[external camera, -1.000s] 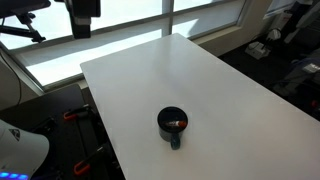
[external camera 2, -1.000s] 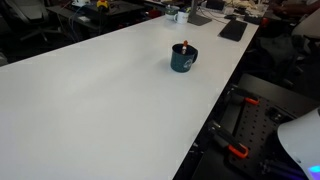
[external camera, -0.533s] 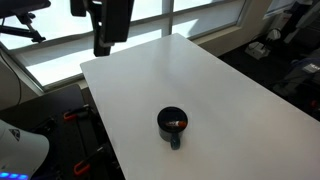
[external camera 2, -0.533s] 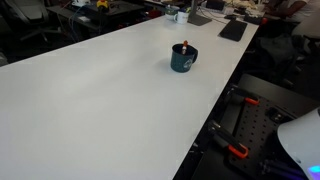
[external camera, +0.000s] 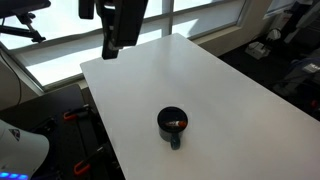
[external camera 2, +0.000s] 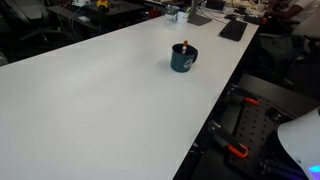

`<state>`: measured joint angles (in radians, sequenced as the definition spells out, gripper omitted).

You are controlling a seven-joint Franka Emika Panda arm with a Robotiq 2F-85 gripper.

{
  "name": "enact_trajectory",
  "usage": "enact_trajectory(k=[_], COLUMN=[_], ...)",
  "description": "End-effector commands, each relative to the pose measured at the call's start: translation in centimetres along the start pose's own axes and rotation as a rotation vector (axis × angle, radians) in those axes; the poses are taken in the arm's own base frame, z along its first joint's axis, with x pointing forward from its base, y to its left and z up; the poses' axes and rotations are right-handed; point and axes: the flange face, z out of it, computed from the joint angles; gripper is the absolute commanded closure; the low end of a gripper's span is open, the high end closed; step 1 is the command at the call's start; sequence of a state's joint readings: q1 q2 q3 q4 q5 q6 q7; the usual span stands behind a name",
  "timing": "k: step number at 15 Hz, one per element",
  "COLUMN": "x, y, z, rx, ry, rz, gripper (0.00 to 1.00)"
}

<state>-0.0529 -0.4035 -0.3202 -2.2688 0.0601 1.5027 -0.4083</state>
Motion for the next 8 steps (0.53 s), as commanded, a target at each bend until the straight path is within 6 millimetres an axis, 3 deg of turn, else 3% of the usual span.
enact_trajectory(k=[1, 8], x=[1.4, 7.4], y=[0.4, -0.1], z=[0.0, -0.7], rx=[-0.002, -0.018], ry=[-0.018, -0.069], rz=[0.010, -0.053], gripper=[0.00, 0.00])
